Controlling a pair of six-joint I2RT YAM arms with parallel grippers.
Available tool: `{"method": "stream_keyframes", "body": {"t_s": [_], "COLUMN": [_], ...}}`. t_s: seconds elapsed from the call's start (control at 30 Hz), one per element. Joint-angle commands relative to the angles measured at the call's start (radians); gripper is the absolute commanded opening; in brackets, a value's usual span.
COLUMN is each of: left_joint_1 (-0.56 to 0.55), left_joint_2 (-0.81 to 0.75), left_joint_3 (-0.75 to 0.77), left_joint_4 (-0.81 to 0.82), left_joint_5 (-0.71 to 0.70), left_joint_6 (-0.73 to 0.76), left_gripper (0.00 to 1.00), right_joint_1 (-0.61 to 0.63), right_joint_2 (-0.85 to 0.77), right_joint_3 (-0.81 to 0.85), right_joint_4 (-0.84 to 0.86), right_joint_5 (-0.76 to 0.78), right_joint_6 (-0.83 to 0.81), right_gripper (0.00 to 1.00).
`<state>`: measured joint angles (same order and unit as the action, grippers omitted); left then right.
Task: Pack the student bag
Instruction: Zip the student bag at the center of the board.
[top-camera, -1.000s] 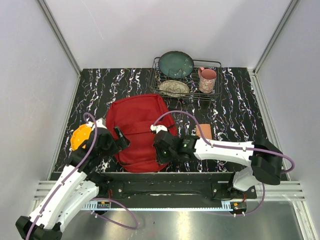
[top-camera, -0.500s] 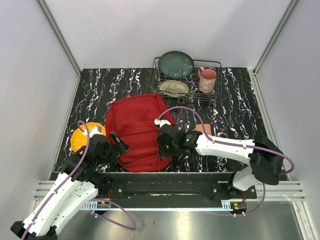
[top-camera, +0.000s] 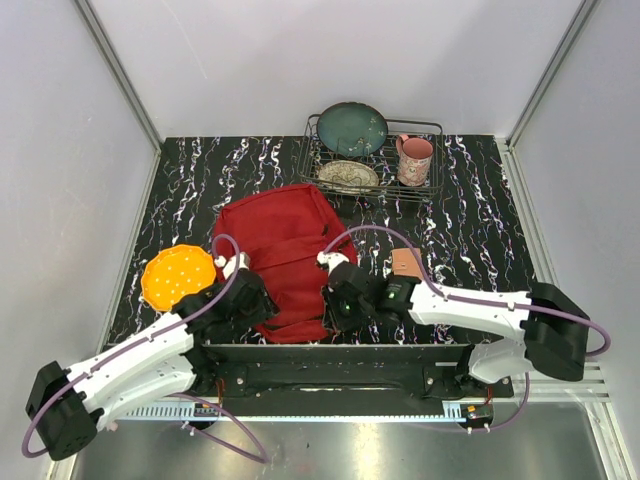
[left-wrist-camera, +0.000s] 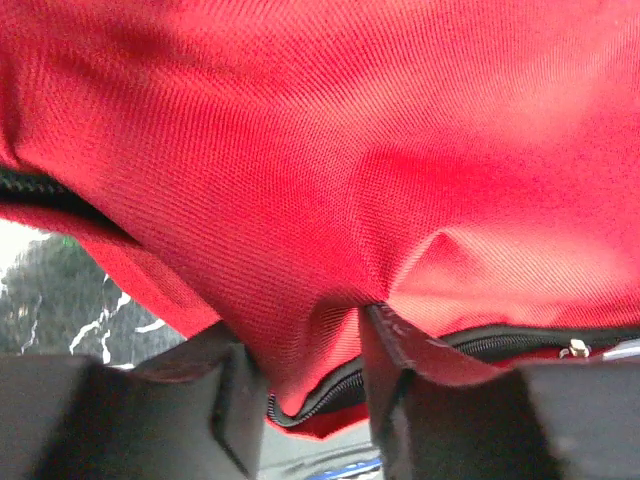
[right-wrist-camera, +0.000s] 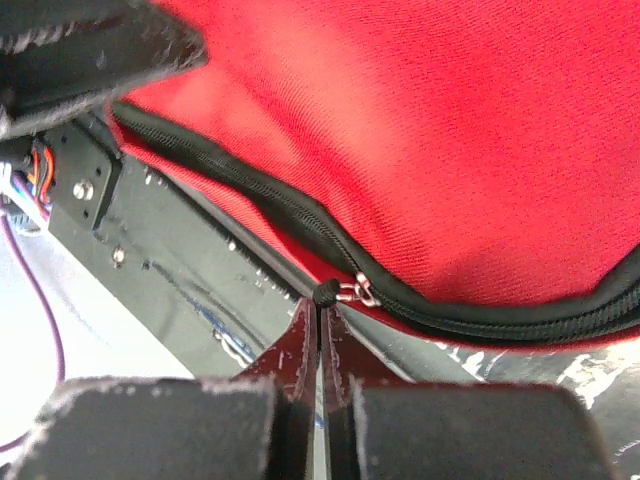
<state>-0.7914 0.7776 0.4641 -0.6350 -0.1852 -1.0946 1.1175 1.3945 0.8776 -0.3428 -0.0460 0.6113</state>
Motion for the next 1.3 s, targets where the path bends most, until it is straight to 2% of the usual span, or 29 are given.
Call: {"method": "stream_keyframes", "body": {"t_s": [0.0,0.03,0.1,0.17,0.4,0.6,0.77,0.87,0.93,1.03,1.17,1.27], "left_joint_1": [-0.014,-0.023,-0.057,-0.092,-0.330,-0.384,-0.427,-0.456,-0.494,-0.494,-0.456,-0.370], "left_joint_2": [0.044,0.058,0.107,0.161,0.368,0.489,0.486,0.491,0.500,0.488,0.347,0.211], "left_joint_3": [0.047,0.065,0.090,0.128,0.292,0.409,0.421,0.429,0.446,0.406,0.303,0.220], "left_joint_4": [0.202,0.216,0.219,0.225,0.256,0.307,0.363,0.408,0.400,0.399,0.383,0.347], "left_joint_5": [-0.002,0.010,0.019,0.023,-0.023,0.026,0.067,0.137,0.118,0.092,0.056,0.050], "left_joint_6": [0.134,0.178,0.219,0.274,0.446,0.545,0.590,0.628,0.631,0.616,0.590,0.547], "left_gripper": [0.33,0.14,0.00,0.00,0.00,0.00,0.00,0.00,0.00,0.00,0.00,0.00], "right_joint_1": [0.090,0.100,0.114,0.114,0.117,0.183,0.202,0.202,0.202,0.202,0.202,0.202], "right_joint_2": [-0.071,-0.074,-0.081,-0.097,-0.198,-0.302,-0.399,-0.486,-0.526,-0.578,-0.539,-0.448], "right_joint_3": [-0.031,-0.040,-0.057,-0.068,-0.129,-0.183,-0.226,-0.258,-0.269,-0.262,-0.255,-0.238], "right_joint_4": [0.041,0.038,0.037,0.034,0.007,-0.036,-0.131,-0.186,-0.240,-0.295,-0.260,-0.194], "right_joint_5": [-0.009,-0.002,0.014,0.035,0.052,0.087,0.164,0.202,0.228,0.276,0.269,0.241], "right_joint_6": [0.013,0.025,0.039,0.047,0.077,0.145,0.202,0.237,0.257,0.262,0.245,0.223], "right_gripper": [0.00,0.00,0.00,0.00,0.00,0.00,0.00,0.00,0.00,0.00,0.00,0.00]}}
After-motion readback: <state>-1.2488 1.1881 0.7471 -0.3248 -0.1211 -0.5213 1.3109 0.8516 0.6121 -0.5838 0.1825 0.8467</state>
